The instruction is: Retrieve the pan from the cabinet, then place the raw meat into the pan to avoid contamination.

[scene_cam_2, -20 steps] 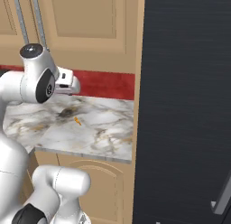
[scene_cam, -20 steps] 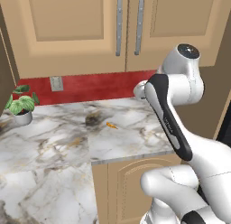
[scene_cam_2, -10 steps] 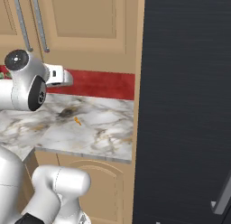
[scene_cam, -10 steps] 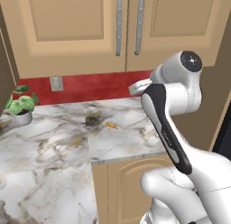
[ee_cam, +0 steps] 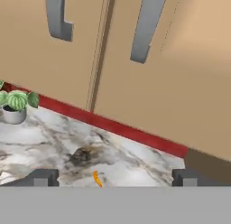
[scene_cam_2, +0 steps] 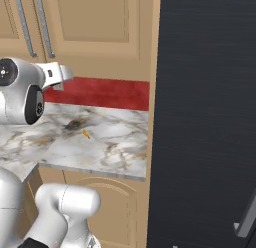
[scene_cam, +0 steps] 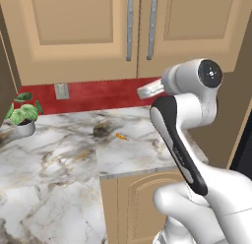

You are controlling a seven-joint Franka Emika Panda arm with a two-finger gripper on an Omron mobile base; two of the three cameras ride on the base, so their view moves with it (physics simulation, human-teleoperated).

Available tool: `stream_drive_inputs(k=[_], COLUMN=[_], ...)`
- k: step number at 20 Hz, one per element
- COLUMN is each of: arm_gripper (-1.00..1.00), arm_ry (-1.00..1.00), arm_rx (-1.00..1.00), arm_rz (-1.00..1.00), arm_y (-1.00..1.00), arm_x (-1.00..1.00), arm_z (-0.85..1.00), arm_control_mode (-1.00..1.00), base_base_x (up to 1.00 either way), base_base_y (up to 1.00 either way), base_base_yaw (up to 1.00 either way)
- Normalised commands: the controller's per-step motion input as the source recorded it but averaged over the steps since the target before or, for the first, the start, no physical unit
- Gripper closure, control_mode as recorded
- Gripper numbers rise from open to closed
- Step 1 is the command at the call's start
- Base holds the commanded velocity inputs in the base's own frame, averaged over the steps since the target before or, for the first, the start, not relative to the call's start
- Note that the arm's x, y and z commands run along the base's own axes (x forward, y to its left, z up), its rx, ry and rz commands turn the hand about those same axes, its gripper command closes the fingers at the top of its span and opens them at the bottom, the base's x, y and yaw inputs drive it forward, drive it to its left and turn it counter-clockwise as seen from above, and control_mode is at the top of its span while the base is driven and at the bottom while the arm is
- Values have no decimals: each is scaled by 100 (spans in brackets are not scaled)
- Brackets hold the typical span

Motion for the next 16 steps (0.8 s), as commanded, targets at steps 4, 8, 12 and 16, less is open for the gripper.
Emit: stream_drive_inputs(k=[4, 8, 12, 16], arm_gripper=[-100, -100, -100, -100], arm_ry=[-24, -24, -24, -23], arm_rx=[-1, 0, 3, 5], arm_rz=[3, 0, 0, 0], arm_y=[2, 0, 0, 0], arm_x=[-2, -1, 0, -2], arm_z=[34, 30, 31, 31], arm_control_mode=[-100, -100, -100, -100], base_base_x=[0, 0, 0, 0], base_base_y=[0, 0, 0, 0], base_base_yaw=[0, 0, 0, 0])
